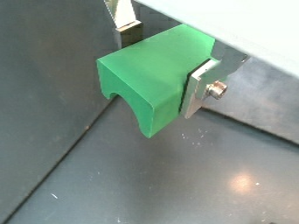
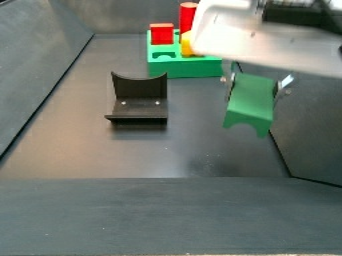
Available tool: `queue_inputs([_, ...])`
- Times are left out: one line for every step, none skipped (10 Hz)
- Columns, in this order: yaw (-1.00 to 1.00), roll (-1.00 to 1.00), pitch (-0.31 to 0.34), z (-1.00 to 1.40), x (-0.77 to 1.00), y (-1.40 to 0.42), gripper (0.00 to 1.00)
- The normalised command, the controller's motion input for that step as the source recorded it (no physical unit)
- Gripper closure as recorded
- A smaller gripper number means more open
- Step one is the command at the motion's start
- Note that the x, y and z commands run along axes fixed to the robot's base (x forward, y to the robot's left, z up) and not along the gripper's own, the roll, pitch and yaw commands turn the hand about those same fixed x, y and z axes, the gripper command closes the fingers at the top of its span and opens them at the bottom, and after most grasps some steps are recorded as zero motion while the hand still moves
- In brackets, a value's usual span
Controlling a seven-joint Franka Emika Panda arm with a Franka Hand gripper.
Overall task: Pick up the arch object. Move up. Place the arch object on the fixture. Regrasp the arch object. Rotate the arch object. Move to above the board. Insert the arch object.
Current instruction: Place the arch object on the fixture.
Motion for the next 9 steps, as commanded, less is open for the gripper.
queue_inputs([-0.02, 0.07, 0.063, 1.00, -0.04, 0.00, 1.00])
queue_inputs([-0.01, 0.08, 0.065, 1.00, -0.04, 0.00, 1.00])
queue_inputs([0.00, 0.09, 0.068, 0.88, -0.03, 0.00, 1.00])
queue_inputs([0.01, 0.09, 0.078, 0.70, -0.02, 0.00, 1.00])
queue_inputs([0.02, 0.10, 0.081, 0.60, -0.02, 0.00, 1.00])
queue_inputs([0.02, 0.09, 0.091, 0.42, -0.01, 0.00, 1.00])
queue_inputs([0.02, 0.07, 0.093, 0.22, 0.00, 0.01, 1.00])
queue_inputs([1.00, -0.33, 0.120, 0.05, 1.00, -0.81, 1.00])
queue_inputs([1.00, -0.33, 0.121, 0.03, 1.00, -0.81, 1.00])
